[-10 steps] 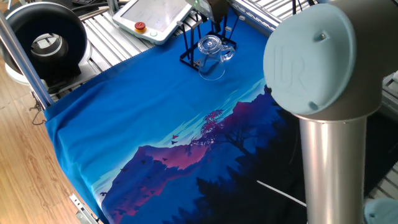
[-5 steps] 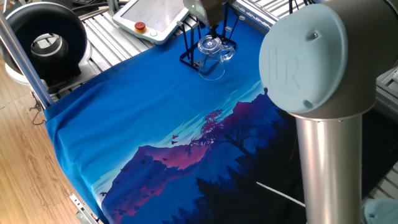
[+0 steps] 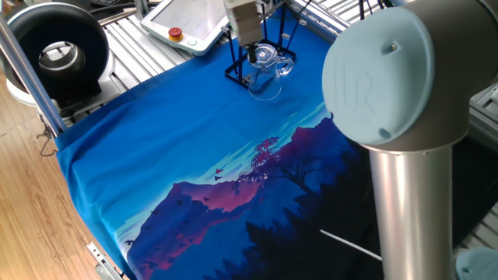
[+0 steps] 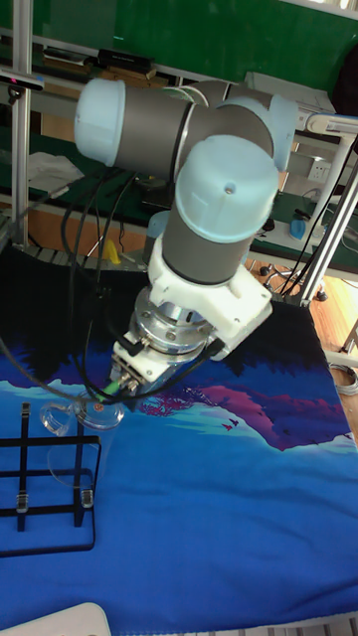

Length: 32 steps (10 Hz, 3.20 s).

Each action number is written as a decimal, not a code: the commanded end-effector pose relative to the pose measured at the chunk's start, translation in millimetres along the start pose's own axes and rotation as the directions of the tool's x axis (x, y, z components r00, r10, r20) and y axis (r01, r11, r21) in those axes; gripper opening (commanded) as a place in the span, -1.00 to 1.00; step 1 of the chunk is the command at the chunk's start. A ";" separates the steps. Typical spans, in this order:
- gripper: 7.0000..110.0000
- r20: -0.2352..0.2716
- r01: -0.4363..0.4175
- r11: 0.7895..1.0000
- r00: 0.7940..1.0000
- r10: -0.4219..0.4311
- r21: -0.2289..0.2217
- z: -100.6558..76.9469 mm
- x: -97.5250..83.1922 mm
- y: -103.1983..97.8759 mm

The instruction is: Put the cup on the cup rack

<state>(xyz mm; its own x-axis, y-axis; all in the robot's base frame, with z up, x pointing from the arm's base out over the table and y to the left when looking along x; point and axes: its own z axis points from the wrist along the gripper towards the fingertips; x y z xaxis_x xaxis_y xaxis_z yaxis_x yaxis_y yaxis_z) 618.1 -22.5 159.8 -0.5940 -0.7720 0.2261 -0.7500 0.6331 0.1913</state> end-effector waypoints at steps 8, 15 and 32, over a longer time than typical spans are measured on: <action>-1.00 0.124 -0.620 0.752 0.747 0.653 -0.223 -3.9 -71.9 30.5; -1.00 0.393 -0.634 0.741 0.637 0.663 -0.222 9.3 -73.1 -14.0; -1.00 0.342 -0.692 0.717 0.654 0.674 -0.090 40.0 -87.5 -2.6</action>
